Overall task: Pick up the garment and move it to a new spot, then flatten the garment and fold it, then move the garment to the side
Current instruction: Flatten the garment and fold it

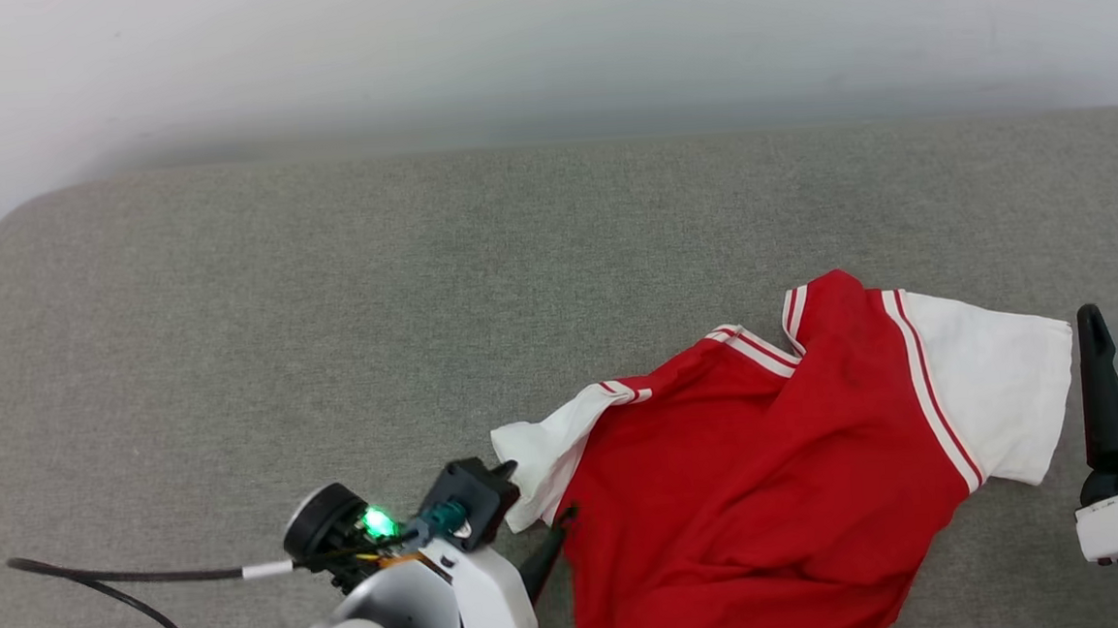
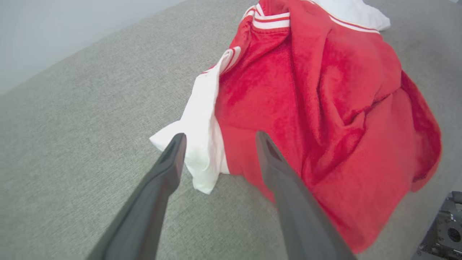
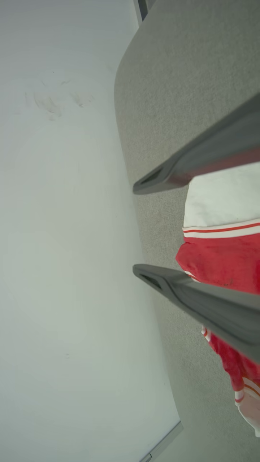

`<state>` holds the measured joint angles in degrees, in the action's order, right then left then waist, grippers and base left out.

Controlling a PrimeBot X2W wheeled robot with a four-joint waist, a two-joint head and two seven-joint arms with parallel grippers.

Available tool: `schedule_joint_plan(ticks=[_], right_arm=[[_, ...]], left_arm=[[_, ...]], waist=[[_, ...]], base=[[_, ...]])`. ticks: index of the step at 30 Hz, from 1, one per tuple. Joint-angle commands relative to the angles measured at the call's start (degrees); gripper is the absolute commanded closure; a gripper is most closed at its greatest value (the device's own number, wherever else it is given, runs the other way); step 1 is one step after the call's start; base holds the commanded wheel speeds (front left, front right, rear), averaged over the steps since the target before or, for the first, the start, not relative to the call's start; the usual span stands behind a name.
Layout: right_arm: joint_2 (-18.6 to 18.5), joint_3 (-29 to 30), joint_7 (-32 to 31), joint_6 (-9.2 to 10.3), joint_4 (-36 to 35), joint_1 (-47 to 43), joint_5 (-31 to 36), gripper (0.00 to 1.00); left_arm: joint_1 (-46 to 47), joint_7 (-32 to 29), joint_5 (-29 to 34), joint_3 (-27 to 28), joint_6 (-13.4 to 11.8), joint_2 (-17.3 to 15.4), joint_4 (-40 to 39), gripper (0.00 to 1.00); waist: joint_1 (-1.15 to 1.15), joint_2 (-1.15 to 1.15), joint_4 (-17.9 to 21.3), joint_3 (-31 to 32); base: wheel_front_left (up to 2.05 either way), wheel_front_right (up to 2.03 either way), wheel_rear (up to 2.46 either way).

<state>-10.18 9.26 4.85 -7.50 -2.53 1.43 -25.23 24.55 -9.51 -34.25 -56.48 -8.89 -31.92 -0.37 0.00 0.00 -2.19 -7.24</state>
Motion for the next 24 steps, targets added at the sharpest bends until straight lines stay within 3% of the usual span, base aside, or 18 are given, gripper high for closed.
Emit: schedule_joint_plan(ticks=[1,7,18,19,20,24], right_arm=[[-0.17,0.05,-0.02,0.02,-0.30,0.17,0.03,0.00],[0.00,-0.47,-0.09,0.02,-0.33,0.98,0.24,0.00],[-0.07,-0.05,0.19,0.02,-0.42,2.14,0.47,0.00],[-0.05,-0.04,0.15,0.02,-0.41,2.23,0.53,0.00],[-0.05,-0.03,0.13,0.02,-0.43,2.36,0.61,0.00],[0.01,0.29,0.11,0.02,-0.13,2.42,0.81,0.00]], left_arm=[[0.77,-1.06,-0.88,0.57,-0.15,-0.60,0.41,0.00],[2.37,-4.20,-2.54,0.78,1.34,-1.94,1.79,0.00],[4.05,-4.14,-3.84,0.22,3.83,-0.36,5.51,0.02],[4.03,-4.14,-4.21,0.32,4.12,-0.15,5.87,0.55],[4.12,-4.10,-4.62,0.44,4.35,0.07,6.23,1.00],[4.35,-3.96,-5.84,0.43,5.72,0.63,6.08,1.00]], waist=[[0.00,0.00,-0.03,-0.64],[0.00,0.00,0.55,-2.53],[0.00,0.00,1.07,-5.69],[0.00,0.00,1.04,-5.89],[0.00,0.00,1.02,-6.07],[0.00,0.00,0.68,-6.14]], base=[[0.00,0.00,0.00],[0.00,0.00,0.00],[0.00,0.00,0.00],[0.00,0.00,0.00],[0.00,0.00,0.00],[0.00,0.00,0.00]])
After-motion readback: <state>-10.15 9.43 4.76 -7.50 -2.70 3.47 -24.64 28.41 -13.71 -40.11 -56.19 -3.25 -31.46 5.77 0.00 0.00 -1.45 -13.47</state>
